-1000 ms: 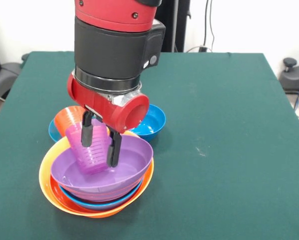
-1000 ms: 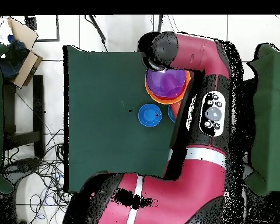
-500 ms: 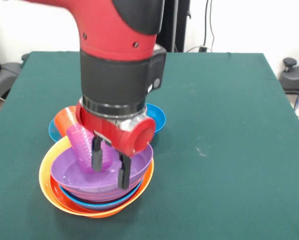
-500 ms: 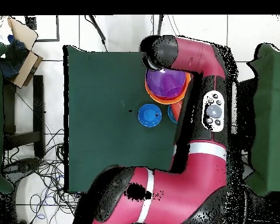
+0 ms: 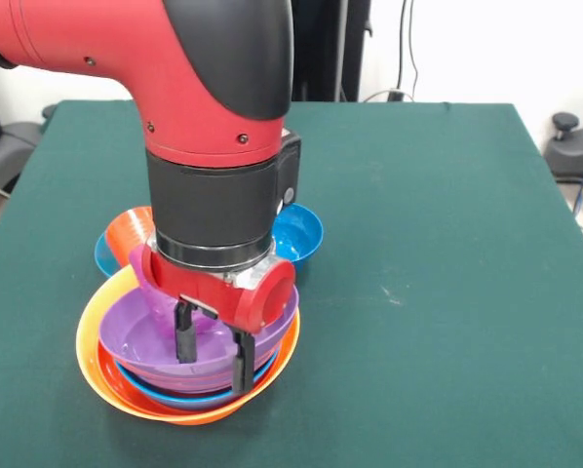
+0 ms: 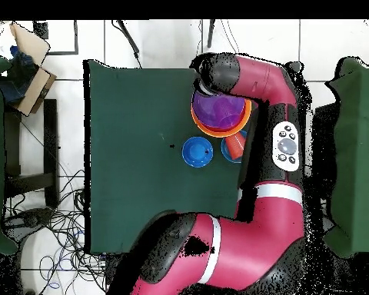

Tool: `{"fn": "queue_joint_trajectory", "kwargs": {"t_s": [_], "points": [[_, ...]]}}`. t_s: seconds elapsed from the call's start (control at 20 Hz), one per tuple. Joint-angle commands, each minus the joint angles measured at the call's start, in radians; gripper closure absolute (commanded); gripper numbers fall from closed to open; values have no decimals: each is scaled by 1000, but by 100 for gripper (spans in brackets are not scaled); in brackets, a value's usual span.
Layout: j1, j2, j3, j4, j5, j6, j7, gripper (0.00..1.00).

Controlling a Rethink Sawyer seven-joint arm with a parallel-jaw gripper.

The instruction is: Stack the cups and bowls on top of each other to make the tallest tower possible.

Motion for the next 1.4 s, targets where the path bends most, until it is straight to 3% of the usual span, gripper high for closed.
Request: {"fn": "queue_joint_trajectory", "kwargs": {"t_s": [0.05,0.3,0.95,1.4], "points": [[25,-24,76,22,-59,147,-247,0],[25,-15,96,20,-46,143,-248,0],[-32,69,252,37,-42,-58,-315,0],[-29,96,243,36,-106,-129,-280,0]]}}
